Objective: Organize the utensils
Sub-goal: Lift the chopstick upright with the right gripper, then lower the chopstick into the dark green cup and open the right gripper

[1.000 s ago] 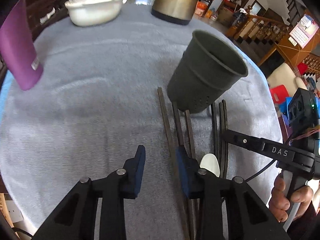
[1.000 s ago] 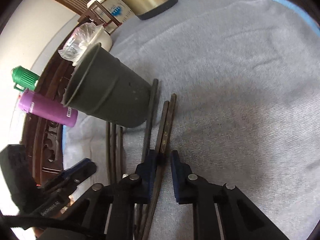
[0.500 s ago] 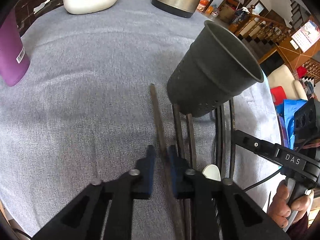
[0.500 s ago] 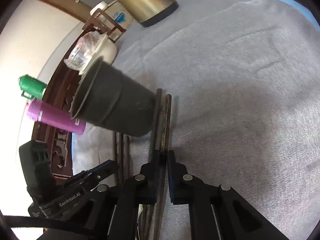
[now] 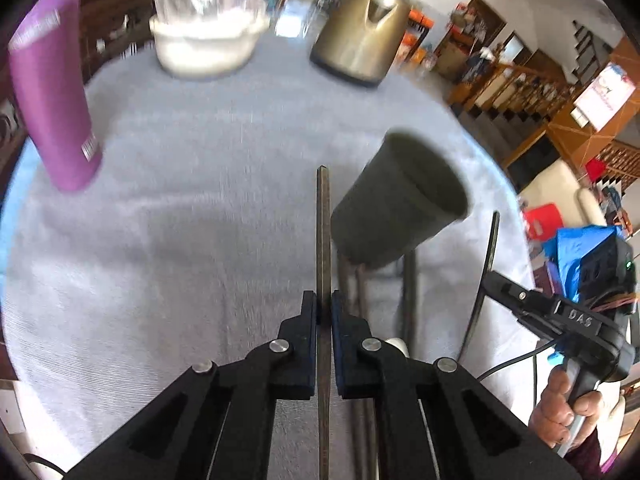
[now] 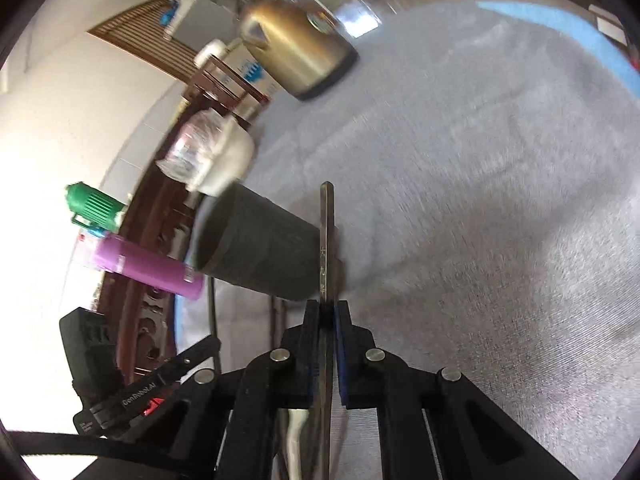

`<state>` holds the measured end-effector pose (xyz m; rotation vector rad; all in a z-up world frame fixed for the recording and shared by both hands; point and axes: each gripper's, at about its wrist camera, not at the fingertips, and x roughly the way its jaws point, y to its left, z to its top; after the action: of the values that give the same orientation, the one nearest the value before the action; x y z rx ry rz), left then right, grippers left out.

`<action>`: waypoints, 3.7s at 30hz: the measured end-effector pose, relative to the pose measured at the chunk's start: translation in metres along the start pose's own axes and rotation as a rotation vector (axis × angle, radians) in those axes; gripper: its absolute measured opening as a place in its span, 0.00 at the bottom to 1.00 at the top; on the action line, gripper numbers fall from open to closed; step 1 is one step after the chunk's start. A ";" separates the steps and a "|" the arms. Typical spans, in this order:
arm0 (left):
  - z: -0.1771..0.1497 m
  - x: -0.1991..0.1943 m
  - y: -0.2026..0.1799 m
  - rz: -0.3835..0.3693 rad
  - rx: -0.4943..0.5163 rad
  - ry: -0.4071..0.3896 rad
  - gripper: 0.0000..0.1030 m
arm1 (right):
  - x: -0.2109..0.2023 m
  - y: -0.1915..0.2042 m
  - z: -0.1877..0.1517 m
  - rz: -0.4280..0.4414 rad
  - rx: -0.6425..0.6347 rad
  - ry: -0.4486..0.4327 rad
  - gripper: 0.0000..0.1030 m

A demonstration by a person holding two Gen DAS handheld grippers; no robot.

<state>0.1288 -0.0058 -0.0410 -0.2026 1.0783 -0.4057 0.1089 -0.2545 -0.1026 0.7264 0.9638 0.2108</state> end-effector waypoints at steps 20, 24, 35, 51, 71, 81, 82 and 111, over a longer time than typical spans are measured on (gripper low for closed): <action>0.011 -0.075 -0.030 -0.046 0.022 -0.254 0.07 | -0.018 0.006 0.023 -0.115 -0.033 -0.059 0.12; 0.001 -0.071 -0.025 -0.033 -0.006 -0.225 0.07 | 0.021 -0.013 0.038 -0.034 0.048 0.053 0.24; -0.006 -0.068 -0.017 0.005 -0.015 -0.206 0.07 | 0.078 -0.013 0.053 -0.040 0.050 0.134 0.26; -0.002 -0.070 -0.019 0.001 -0.018 -0.222 0.07 | 0.064 -0.022 0.055 -0.060 0.054 0.083 0.08; 0.087 -0.091 -0.080 -0.094 0.051 -0.522 0.07 | -0.140 0.100 0.062 0.131 -0.188 -0.626 0.07; 0.112 -0.041 -0.058 0.001 -0.096 -0.779 0.07 | -0.098 0.139 0.062 0.008 -0.283 -0.868 0.07; 0.110 -0.034 -0.054 0.019 -0.106 -0.782 0.07 | -0.090 0.141 0.063 -0.009 -0.297 -0.860 0.07; -0.015 -0.053 -0.060 0.349 0.110 -0.327 0.65 | -0.125 0.081 -0.028 0.068 -0.324 -0.446 0.65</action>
<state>0.0807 -0.0376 0.0160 0.0196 0.7473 -0.1103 0.0267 -0.2394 0.0245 0.4779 0.4650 0.2445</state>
